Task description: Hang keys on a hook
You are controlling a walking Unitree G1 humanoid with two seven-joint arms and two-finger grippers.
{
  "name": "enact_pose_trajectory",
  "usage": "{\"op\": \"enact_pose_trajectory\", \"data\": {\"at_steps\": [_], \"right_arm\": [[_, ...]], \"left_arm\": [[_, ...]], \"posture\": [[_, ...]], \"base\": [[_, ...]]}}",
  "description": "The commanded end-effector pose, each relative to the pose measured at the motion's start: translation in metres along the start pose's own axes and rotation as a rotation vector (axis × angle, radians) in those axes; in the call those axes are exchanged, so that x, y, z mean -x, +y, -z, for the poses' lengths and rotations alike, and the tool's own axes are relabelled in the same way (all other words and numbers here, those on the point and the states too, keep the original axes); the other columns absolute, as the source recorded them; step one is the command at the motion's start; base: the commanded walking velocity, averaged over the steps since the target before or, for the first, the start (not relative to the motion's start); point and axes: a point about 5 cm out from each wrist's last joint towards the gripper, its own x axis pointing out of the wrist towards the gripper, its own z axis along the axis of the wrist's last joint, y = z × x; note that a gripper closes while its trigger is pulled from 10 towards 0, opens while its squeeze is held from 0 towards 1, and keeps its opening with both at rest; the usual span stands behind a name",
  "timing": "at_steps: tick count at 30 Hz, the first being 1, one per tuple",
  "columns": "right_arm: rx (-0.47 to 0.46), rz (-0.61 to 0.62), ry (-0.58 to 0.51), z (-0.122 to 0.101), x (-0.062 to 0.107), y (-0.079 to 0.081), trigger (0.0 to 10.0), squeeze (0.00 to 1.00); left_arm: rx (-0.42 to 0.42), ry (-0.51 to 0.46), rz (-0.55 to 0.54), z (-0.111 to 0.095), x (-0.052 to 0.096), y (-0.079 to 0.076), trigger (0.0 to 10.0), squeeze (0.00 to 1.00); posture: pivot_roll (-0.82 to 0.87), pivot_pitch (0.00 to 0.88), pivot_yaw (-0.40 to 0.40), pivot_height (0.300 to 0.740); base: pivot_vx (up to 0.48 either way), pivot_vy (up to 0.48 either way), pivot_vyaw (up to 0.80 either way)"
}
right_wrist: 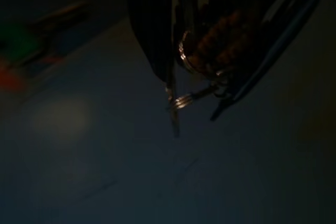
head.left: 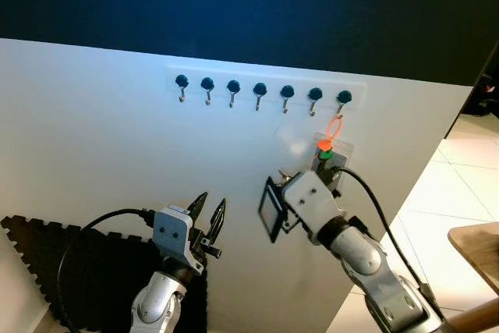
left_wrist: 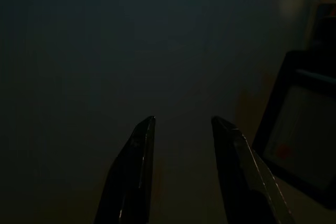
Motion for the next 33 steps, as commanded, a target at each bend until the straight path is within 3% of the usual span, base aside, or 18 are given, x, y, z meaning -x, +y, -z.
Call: {"op": "enact_pose_trajectory", "data": {"at_steps": [1,4,15,18,24,29,33], "right_arm": [[0.06,0.002,-0.01,0.002,0.003,0.005,10.0,0.0],[0.144,0.019,-0.044,0.005,0.01,0.006,10.0,0.0],[0.209,0.112,-0.081,0.007,0.01,0.001,10.0,0.0],[0.274,0.168,-0.039,0.01,0.005,-0.009,10.0,0.0],[0.306,0.216,-0.012,0.009,0.0,-0.019,10.0,0.0],[0.34,0.347,-0.002,0.001,-0.009,-0.039,10.0,0.0],[0.342,0.381,0.001,-0.002,-0.012,-0.044,10.0,0.0]], "left_arm": [[-0.006,0.024,0.013,0.005,0.004,-0.001,10.0,0.0],[-0.004,0.029,0.017,0.006,0.004,-0.002,10.0,0.0],[-0.005,0.027,0.027,0.006,0.004,-0.003,10.0,0.0],[-0.006,0.023,0.031,0.005,0.003,-0.004,10.0,0.0],[-0.008,0.021,0.036,0.005,0.002,-0.004,10.0,0.0],[-0.01,0.019,0.044,0.004,0.001,-0.005,10.0,0.0],[-0.01,0.019,0.046,0.004,0.001,-0.005,10.0,0.0]], "posture": [[0.04,0.093,-0.057,0.74],[0.04,0.094,-0.055,0.74],[0.04,0.093,-0.053,0.74],[0.04,0.093,-0.054,0.74],[0.04,0.094,-0.051,0.74],[0.04,0.095,-0.048,0.74],[0.04,0.094,-0.048,0.74]], "base": [[0.0,0.0,0.0],[0.0,0.0,0.0],[0.0,0.0,0.0],[0.0,0.0,0.0],[0.0,0.0,0.0],[0.0,0.0,0.0],[0.0,0.0,0.0]]}}
